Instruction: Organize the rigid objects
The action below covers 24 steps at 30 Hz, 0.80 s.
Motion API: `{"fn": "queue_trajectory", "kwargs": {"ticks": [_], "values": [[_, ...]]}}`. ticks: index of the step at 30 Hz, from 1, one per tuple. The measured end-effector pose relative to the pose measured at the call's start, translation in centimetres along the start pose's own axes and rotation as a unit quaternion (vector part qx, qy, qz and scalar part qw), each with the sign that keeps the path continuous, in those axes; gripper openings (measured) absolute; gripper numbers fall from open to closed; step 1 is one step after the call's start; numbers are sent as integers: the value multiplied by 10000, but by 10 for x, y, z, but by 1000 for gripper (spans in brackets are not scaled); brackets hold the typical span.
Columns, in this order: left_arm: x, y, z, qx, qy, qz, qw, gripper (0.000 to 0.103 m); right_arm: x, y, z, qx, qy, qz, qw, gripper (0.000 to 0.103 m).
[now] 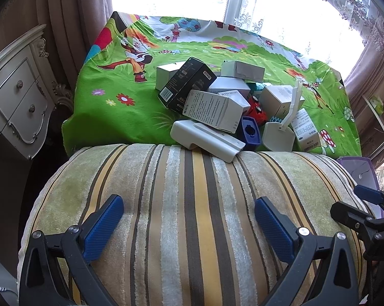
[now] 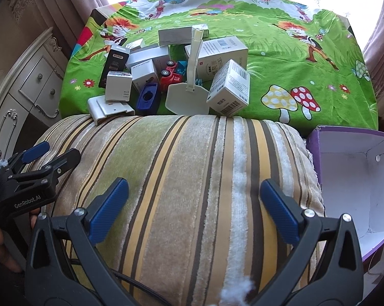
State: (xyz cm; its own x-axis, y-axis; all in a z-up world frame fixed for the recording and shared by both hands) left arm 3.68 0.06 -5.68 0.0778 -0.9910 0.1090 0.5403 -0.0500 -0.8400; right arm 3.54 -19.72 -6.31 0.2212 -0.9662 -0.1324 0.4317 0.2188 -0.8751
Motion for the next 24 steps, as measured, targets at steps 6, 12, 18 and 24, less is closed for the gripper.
{"fn": "queue_trajectory", "kwargs": {"ticks": [6,12,18,24], "values": [[-2,-1,2,-8,-115,-108,9999,103,1,1,4,25,-281,231,9993,103],[-2,-3,2,-5,-56,-212,9998,103,5,1,8,5,-220,280,9994,103],[-3,-11,7,151,-197,-527,9983,103,6,4,15,-170,-221,322,9991,103],[-3,-13,16,174,-293,-787,9963,103,13,2,28,-62,12,457,9989,103]]}}
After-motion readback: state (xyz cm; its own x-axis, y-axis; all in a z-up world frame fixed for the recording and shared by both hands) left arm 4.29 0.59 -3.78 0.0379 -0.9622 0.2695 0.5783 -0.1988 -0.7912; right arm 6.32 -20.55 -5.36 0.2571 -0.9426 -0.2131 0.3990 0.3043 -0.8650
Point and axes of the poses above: each gripper's, at about its wrist camera, not at the fingertips, and y roughly the way its jaws point, x to its right, z to its top, the point moved 7 cm from there along y, roughly the way its jaws point
